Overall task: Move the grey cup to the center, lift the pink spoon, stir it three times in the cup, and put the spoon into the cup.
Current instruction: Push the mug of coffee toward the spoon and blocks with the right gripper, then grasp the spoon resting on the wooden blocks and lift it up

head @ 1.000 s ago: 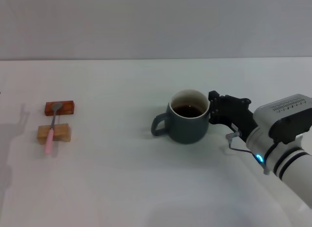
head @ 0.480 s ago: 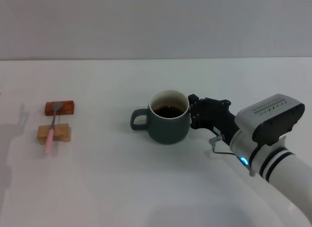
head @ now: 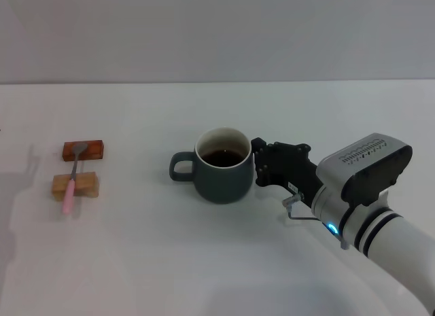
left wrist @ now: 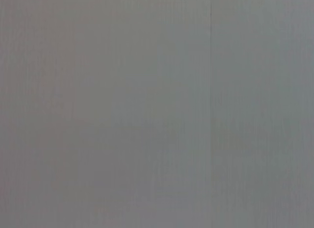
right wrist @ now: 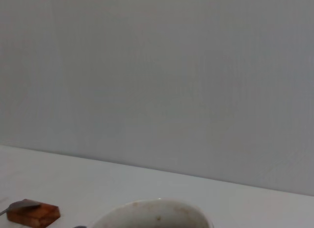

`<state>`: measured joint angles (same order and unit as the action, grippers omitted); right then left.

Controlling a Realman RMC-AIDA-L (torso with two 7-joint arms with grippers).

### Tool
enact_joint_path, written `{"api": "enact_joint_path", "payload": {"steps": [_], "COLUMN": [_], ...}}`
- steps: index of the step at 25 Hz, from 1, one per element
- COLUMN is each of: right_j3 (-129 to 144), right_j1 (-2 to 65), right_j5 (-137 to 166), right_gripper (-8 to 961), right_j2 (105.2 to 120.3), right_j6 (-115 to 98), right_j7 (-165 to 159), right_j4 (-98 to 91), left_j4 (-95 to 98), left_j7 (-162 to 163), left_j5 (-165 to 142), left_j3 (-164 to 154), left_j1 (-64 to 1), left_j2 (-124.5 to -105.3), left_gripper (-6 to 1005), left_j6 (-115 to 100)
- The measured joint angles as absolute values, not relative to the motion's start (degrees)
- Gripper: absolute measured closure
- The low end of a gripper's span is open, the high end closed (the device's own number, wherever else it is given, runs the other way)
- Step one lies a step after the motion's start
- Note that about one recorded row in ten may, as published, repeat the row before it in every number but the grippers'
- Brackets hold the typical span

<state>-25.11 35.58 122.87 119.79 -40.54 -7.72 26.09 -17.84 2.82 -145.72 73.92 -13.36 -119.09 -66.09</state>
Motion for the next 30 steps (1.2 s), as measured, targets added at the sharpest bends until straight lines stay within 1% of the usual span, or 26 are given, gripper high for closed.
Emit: {"api": "enact_joint_path", "payload": {"steps": [13,16,17,19,22,23,24,25,26,27,29,30], "right_j3": [-25.1,-27.17,-29.42,-30.42,-35.0,-35.0,-36.32,-38.84,-38.84,-39.78,-41.73,-43.4], "right_j1": [33.67,31.12,28.74,27.56,22.52,22.52,21.15,18.78,18.78,17.93,16.37,15.42], "right_j5": [126.19,126.0,125.97,125.96,125.92,125.92,125.91,125.9,125.9,125.89,125.87,125.84], "right_gripper": [955,955,955,955,955,955,955,955,955,955,955,955], "right_j2": [119.8,119.8,119.75,119.69,119.49,119.49,119.47,119.43,119.43,119.43,119.4,119.38], "right_j6": [-44.38,-48.83,-52.27,-54.11,-61.55,-61.55,-62.94,-65.12,-65.12,-65.78,-66.67,-66.89], "right_j7": [-7.51,-7.41,-7.39,-7.39,-7.37,-7.37,-7.37,-7.36,-7.36,-7.36,-7.35,-7.34], "right_j4": [25.53,23.55,22.51,22.09,19.66,19.66,18.95,17.35,17.35,16.73,15.23,13.97], "left_j4": [-17.75,-17.75,-17.75,-17.76,-18.19,-18.19,-18.35,-19.02,-19.02,-21.07,-22.02,-23.67], "left_j7": [2.82,2.82,2.82,2.81,2.82,2.82,2.83,3.27,3.27,5.05,6.09,7.65], "left_j5": [-145.71,-145.69,-145.71,-145.72,-145.73,-145.73,-145.72,-145.73,-145.73,-145.78,-145.78,-146.1], "left_j3": [73.92,73.9,73.85,73.34,71.1,71.1,70.19,68.38,68.38,66.31,65.57,63.69], "left_j1": [-13.03,-12.88,-12.88,-12.77,-11.99,-11.99,-11.65,-10.61,-10.61,-8.32,-7.18,-4.64], "left_j2": [-119.09,-119.09,-119.09,-119.08,-119.05,-119.05,-118.99,-118.91,-118.91,-118.77,-118.7,-118.58], "left_gripper": [175,175,175,175,175,175,175,175,175,175,175,175], "left_j6": [-66.0,-65.99,-65.97,-65.93,-66.01,-66.01,-66.17,-66.61,-66.61,-67.35,-67.7,-68.86]}}
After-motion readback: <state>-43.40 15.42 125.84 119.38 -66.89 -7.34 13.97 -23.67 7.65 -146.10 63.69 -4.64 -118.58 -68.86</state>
